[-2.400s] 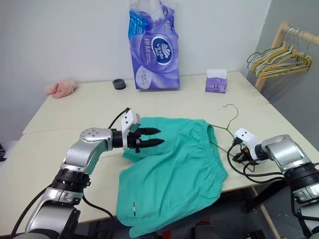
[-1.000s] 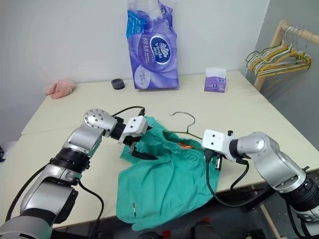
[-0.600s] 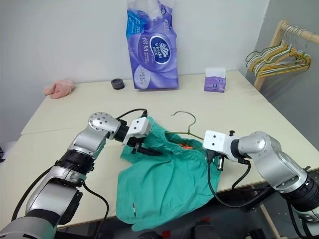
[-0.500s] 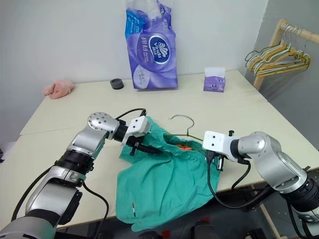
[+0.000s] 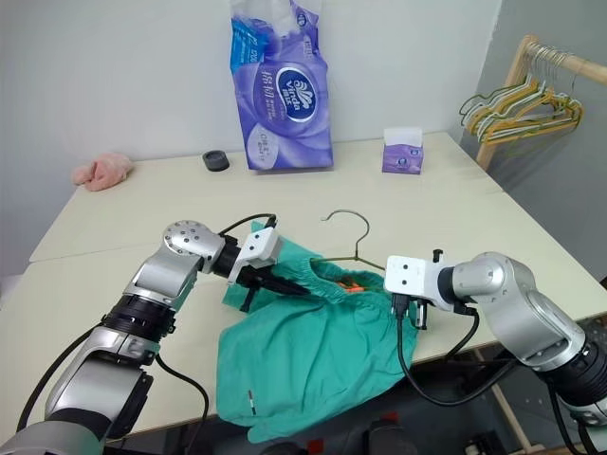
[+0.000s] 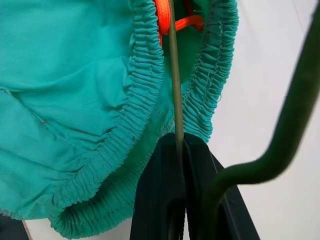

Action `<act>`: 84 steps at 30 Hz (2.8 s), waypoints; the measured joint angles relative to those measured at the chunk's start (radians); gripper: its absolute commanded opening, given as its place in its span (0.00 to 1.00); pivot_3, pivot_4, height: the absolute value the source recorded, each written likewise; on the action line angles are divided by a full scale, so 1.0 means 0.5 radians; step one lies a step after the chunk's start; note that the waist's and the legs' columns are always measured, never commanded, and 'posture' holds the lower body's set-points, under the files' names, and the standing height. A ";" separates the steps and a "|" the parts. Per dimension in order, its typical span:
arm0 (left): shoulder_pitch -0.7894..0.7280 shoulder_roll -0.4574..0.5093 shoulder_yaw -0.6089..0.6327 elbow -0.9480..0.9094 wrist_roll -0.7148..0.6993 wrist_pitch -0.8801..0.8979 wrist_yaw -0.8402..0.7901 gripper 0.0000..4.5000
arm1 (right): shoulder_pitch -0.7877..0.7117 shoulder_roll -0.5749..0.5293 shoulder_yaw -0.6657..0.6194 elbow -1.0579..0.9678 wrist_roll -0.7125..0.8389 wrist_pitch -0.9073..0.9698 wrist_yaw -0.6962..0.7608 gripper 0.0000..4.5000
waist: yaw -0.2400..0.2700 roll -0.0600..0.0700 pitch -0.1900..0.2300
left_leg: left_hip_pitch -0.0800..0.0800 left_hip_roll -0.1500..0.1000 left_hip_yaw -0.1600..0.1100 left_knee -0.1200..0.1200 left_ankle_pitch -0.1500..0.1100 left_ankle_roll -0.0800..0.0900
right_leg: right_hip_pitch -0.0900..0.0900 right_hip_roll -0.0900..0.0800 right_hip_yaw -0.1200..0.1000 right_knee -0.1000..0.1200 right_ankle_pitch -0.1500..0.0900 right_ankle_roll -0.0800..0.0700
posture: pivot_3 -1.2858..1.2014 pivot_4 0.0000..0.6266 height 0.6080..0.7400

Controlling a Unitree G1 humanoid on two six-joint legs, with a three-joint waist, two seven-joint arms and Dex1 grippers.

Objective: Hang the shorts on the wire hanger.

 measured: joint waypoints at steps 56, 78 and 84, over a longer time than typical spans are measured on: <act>-0.067 -0.038 -0.074 0.254 0.041 -0.188 0.100 0.00 | 1.135 1.085 -1.078 -0.424 1.166 1.009 -1.254 0.33 | -0.026 -0.048 -0.036 | -0.024 -0.001 -0.009 -0.001 -0.022 0.004 | -0.008 -0.003 -0.002 -0.027 -0.007 0.007 | 0.42 0.06 1.00; -0.070 0.260 -0.080 -0.047 -0.222 0.119 -0.130 0.00 | 1.022 0.539 -1.204 -0.214 1.203 0.767 -0.991 0.00 | 0.003 -0.008 -0.040 | -0.007 -0.003 -0.001 0.004 -0.021 0.009 | 0.000 -0.003 0.003 -0.003 -0.014 0.013 | 0.42 0.06 1.00; -0.102 0.268 -0.144 0.066 -0.181 -0.096 -0.119 0.00 | 1.054 0.491 -1.202 -0.209 1.217 0.738 -0.954 0.00 | 0.002 -0.007 -0.040 | -0.007 -0.003 -0.001 0.004 -0.021 0.009 | 0.000 -0.003 0.004 -0.003 -0.014 0.013 | 0.42 0.06 1.00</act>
